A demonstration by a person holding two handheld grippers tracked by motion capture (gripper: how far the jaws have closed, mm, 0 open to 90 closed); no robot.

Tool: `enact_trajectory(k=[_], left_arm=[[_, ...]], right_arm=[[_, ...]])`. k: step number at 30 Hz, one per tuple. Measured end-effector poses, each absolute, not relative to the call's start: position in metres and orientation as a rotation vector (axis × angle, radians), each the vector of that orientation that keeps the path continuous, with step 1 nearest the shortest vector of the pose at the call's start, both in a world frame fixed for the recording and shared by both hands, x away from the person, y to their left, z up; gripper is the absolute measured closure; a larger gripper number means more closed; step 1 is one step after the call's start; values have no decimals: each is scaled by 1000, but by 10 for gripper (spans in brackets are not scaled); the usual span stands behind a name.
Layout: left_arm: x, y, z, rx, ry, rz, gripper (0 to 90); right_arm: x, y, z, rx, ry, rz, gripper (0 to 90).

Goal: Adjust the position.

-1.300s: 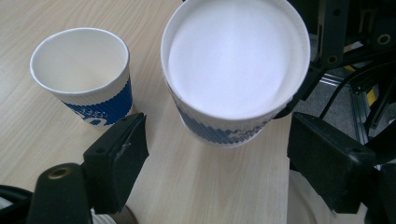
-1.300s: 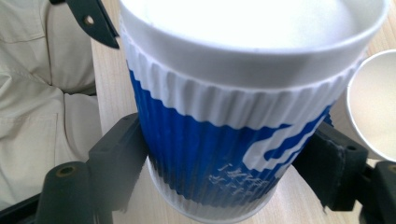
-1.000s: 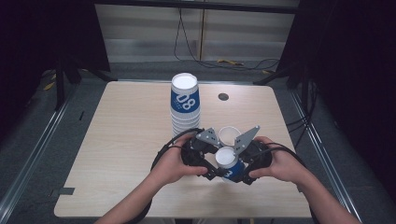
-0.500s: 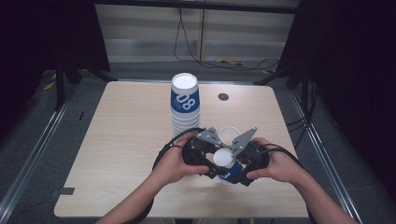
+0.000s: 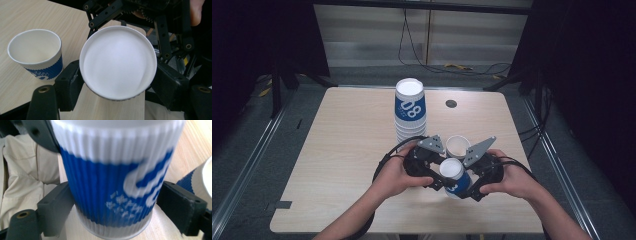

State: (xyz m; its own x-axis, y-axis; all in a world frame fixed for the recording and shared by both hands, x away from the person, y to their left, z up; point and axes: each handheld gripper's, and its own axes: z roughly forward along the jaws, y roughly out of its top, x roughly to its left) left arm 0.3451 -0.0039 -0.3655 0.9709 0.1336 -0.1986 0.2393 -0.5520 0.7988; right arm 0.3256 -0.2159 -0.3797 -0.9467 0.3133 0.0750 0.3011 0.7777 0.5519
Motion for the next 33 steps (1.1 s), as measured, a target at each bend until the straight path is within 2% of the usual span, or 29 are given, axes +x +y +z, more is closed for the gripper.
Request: enact_trajectory(k=[23, 33], left_arm=[[349, 3, -359, 2158, 291, -105, 291], [350, 4, -360, 2151, 309, -91, 290]], right_arm=[[322, -234, -402, 634, 2861, 1085, 128], [318, -246, -400, 642, 2812, 1139, 129]])
